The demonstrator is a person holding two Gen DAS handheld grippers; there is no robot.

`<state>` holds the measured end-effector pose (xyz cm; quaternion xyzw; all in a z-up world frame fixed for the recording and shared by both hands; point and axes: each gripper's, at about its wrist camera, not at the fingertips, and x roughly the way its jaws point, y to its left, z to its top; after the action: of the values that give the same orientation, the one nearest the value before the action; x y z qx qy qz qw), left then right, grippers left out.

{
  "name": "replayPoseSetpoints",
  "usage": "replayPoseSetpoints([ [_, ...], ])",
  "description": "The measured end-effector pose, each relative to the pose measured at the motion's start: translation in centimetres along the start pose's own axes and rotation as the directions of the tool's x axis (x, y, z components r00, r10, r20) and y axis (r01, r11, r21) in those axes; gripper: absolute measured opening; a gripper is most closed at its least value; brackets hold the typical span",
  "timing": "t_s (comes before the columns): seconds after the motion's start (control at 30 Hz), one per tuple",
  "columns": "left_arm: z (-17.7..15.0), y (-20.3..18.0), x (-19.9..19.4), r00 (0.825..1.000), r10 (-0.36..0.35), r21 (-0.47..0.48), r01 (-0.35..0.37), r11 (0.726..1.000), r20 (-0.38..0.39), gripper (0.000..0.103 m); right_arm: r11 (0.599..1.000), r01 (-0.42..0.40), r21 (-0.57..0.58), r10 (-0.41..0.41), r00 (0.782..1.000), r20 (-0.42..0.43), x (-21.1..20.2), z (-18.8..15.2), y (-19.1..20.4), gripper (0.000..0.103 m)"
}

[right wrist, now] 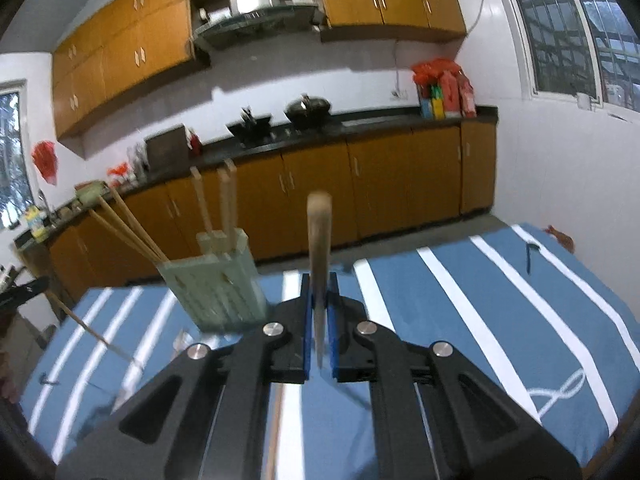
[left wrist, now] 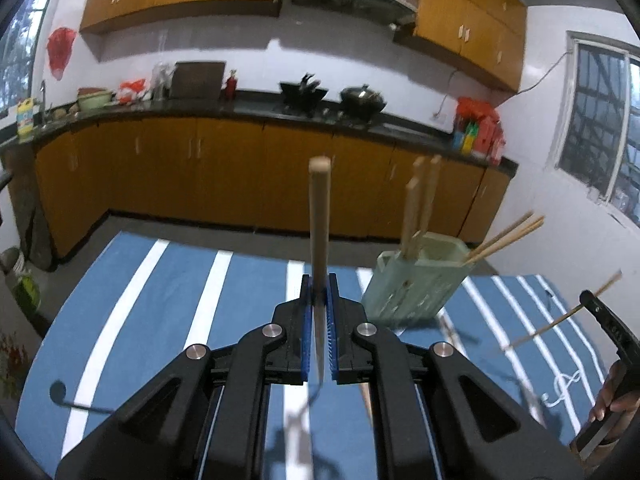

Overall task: Organize utensils
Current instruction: 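Lift both held chopsticks upright over the green holder, then open the left tool into the holder while the right tool opens too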

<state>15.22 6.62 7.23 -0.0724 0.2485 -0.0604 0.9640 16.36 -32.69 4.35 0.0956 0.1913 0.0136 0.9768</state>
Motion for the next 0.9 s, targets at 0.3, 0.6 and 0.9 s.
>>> replayPoseSetpoints([
  [0.3, 4.4, -4.7, -1.5, 0.985, -0.112, 0.049, 0.107, 0.993, 0.13, 0.007, 0.98, -0.201, 0.002, 0.197, 0.965, 0.173, -3.0, 6.5, 3.9, 0.008],
  [0.6, 8.7, -9.0, 1.1, 0.937, -0.129, 0.062, 0.115, 0.991, 0.324, 0.007, 0.983, -0.183, 0.006, 0.17, 0.922, 0.348, 0.2, 10.1, 7.3, 0.008],
  [0.9, 7.3, -9.2, 7.5, 0.948, -0.106, 0.032, 0.101, 0.994, 0.302, 0.007, 0.99, -0.142, 0.023, 0.132, 0.96, 0.247, 8.7, 8.9, 7.6, 0.008],
])
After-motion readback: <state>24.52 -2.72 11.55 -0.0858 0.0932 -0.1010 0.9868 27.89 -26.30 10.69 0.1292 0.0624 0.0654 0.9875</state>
